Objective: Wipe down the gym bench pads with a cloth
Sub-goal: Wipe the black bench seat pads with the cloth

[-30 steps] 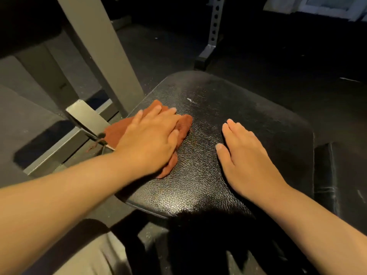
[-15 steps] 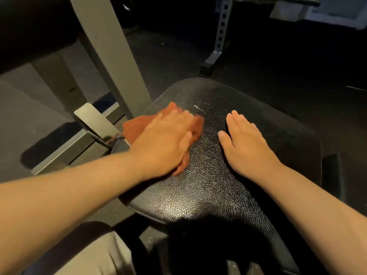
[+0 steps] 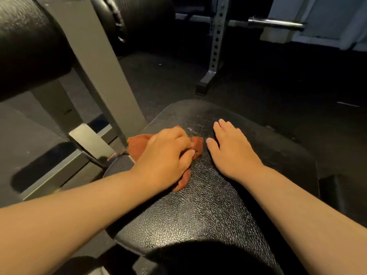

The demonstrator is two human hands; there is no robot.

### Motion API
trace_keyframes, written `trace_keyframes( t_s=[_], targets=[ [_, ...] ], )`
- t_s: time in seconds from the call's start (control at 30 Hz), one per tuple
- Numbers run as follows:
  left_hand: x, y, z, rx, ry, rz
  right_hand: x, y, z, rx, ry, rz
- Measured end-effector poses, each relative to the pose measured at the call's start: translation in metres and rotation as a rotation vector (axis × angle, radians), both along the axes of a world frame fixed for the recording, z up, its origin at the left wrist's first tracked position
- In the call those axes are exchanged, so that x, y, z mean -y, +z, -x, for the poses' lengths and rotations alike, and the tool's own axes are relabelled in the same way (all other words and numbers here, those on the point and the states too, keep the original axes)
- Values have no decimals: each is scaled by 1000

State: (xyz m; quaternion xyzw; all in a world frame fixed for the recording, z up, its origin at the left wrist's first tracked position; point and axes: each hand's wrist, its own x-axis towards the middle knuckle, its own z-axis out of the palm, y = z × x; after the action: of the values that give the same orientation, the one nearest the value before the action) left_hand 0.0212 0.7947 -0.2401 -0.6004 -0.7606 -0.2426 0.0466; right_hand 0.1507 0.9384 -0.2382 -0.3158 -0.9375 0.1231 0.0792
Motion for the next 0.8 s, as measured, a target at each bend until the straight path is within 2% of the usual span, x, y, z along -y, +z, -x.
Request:
trace_keyframes(
  t_s=[0.1, 0.2, 0.27, 0.43, 0.53, 0.63, 0.8],
  targets=[
    [-4, 3, 16, 10, -17, 8, 1, -6, -1, -4, -17, -35],
    [-46, 12, 34, 32, 205, 44, 0, -5, -2, -23, -23, -7],
    [-68, 14, 31, 34, 266, 76, -2, -5, -1, -27, -16, -6],
    [-38, 10, 26, 49, -93, 18, -3, -8, -3, -19, 0, -22],
    [-61, 12, 45, 20, 40, -13, -5, -9, -2, -22, -5, -11],
    [-83, 14, 45, 5, 170, 42, -6, -10, -2, -23, 7, -6],
    [-40, 16, 47, 70, -61, 47, -3, -9, -4, -10, 12, -6]
  ],
)
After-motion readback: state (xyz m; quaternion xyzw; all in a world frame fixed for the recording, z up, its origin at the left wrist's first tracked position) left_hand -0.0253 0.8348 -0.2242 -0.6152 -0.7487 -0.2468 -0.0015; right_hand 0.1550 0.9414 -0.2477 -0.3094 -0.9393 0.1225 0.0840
